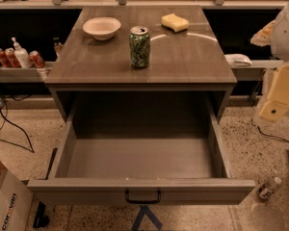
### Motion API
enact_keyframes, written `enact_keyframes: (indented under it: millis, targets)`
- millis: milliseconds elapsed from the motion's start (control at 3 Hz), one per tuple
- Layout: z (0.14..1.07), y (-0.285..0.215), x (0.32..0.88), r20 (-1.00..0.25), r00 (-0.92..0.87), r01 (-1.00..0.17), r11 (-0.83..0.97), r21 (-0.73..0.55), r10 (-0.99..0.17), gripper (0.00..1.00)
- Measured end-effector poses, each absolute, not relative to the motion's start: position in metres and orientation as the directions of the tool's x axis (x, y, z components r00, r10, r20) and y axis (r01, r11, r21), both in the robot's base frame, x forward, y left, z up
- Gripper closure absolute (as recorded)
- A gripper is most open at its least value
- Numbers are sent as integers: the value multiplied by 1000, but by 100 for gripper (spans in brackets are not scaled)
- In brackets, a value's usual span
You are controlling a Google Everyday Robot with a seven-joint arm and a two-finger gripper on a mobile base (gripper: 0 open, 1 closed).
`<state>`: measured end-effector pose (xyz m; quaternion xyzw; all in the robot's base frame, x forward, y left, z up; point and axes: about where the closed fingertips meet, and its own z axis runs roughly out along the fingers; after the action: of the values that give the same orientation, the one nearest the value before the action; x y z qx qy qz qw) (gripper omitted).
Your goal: Close top drawer
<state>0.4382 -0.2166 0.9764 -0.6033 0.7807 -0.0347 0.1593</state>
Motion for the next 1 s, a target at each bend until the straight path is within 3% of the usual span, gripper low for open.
enact_keyframes:
  millis: [333,667,1000]
  targets:
    - [976,-217,438,-207,-221,-931,270,-246,-953,0]
    - [979,-216,438,-209,-220,-929,270,-254,-953,12]
    - [973,-216,426,-216,-181,-945,230,-231,-959,37]
